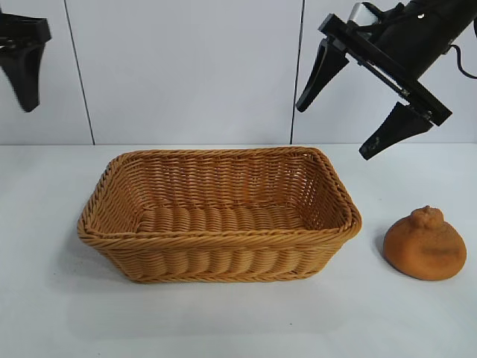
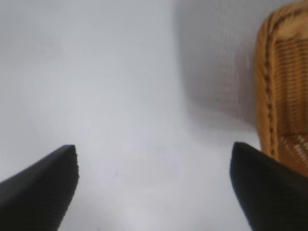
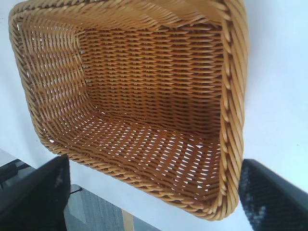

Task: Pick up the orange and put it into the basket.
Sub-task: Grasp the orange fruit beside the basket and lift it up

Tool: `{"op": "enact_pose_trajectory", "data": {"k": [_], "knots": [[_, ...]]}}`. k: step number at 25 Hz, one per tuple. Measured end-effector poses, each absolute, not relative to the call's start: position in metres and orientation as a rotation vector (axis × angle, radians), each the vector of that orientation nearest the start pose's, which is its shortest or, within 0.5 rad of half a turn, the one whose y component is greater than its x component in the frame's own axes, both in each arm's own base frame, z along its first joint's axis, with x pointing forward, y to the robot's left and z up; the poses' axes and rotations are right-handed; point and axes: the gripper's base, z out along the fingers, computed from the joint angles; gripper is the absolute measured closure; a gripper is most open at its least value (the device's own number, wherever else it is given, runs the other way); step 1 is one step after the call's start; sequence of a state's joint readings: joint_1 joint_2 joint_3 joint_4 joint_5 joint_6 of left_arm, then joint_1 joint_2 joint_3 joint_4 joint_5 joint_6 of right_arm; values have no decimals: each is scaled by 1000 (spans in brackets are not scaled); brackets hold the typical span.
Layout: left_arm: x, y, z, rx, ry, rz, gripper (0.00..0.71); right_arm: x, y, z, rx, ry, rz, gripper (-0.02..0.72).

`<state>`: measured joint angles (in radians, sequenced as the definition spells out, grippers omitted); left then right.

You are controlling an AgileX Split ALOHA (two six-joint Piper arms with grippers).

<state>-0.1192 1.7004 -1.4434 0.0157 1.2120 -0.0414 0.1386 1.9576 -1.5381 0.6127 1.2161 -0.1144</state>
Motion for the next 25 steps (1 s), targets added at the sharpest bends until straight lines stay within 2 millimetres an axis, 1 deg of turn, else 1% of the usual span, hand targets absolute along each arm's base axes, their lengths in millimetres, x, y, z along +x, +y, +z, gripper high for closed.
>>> {"op": "enact_pose_trajectory", "data": {"k": [3,7,11,15,16,19,21,25], "knots": [[293,-33,290,127,2972,18,98,383,103,233,-62,3000,889,54],[232,-26,288,129,2981,19,98,383,103,233,-62,3000,889,54],[186,-20,276,129,2950,15,98,383,103,233,-63,3001,890,54],[146,-15,259,113,2884,4,98,383,103,233,-63,3000,890,54],[137,-14,253,112,2874,3,98,383,103,233,-63,3000,890,54],[113,-11,244,109,2808,-5,98,383,103,233,-63,3000,890,54],[99,-10,246,105,2748,-12,98,383,103,233,-63,3000,890,54],[78,-7,259,97,2595,-28,98,383,103,233,-62,3000,889,54]]}}
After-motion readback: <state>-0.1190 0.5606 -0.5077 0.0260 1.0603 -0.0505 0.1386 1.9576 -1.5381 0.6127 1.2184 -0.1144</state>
